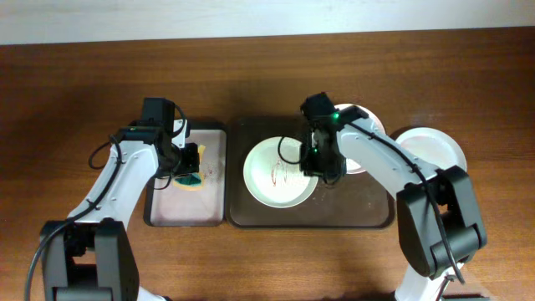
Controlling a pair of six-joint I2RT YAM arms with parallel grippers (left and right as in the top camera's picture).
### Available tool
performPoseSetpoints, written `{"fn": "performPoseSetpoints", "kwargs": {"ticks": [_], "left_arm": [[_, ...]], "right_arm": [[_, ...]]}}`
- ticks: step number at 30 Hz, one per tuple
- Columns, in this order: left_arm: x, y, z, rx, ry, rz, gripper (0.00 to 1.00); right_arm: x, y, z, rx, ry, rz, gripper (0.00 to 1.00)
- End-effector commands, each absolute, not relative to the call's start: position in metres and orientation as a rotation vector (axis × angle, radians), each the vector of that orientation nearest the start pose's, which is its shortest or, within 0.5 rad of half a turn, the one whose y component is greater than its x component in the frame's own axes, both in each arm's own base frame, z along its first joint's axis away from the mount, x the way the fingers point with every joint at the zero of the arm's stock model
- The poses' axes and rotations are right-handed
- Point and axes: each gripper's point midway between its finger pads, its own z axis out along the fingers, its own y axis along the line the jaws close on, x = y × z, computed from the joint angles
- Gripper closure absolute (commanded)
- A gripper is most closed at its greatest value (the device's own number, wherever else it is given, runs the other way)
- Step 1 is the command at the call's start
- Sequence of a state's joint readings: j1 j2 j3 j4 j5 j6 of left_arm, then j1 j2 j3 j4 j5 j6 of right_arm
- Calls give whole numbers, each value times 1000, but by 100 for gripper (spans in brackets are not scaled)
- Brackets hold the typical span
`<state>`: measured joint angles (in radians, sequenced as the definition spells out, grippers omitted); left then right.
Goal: Clean dirty plates on tray and stack at the side
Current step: 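Scrub the white plate with the sponge in the left gripper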
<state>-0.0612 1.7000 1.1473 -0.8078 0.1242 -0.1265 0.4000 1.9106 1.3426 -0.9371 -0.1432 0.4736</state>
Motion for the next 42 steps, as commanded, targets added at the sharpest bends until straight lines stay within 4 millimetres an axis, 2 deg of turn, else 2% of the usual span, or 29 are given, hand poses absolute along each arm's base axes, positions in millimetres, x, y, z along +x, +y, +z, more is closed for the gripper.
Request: {"fn": "performPoseSetpoints", "kwargs": {"ticks": [1,4,8,10,12,14,16,18,22,24,27,29,31,32,36,39,42], "left_arm": [[343,-43,56,-58,2942,-224,89],[343,-43,56,-58,2942,-224,89],[343,-43,56,-58,2942,-224,89],[343,-43,56,-58,2942,-224,89],[343,-43,56,-58,2942,-224,89],[343,-43,56,-58,2942,-224,89],[343,-43,56,-58,2942,-224,91],[343,-44,56,-57,2942,-234,100],[343,-49,57,-52,2937,-278,100],[345,-64,61,-33,2915,-405,100],[348,-115,78,82,2825,-736,100],[346,-139,82,159,2802,-783,100],[344,-153,83,170,2803,-799,100],[341,-167,83,173,2810,-815,100],[330,-209,66,120,2871,-862,100],[318,-238,46,207,2909,-874,100],[310,-258,30,209,2939,-888,100]], "right_arm": [[340,146,35,33,3066,84,69],[332,142,25,35,3090,63,66],[332,142,8,34,3058,78,66],[336,143,5,33,3039,92,72],[337,149,5,27,3032,130,88],[332,158,5,22,3055,212,94],[325,166,6,17,3083,291,96],[317,170,6,14,3114,332,96],[306,175,6,-16,3146,316,96],[306,176,6,-18,3145,311,96],[306,176,6,-17,3145,312,96],[306,176,6,-17,3146,312,96],[306,176,6,-17,3146,312,96],[306,176,6,-17,3146,312,96],[306,176,6,-18,3146,311,96],[306,176,6,-18,3146,311,96],[306,176,6,-18,3146,311,96]]}}
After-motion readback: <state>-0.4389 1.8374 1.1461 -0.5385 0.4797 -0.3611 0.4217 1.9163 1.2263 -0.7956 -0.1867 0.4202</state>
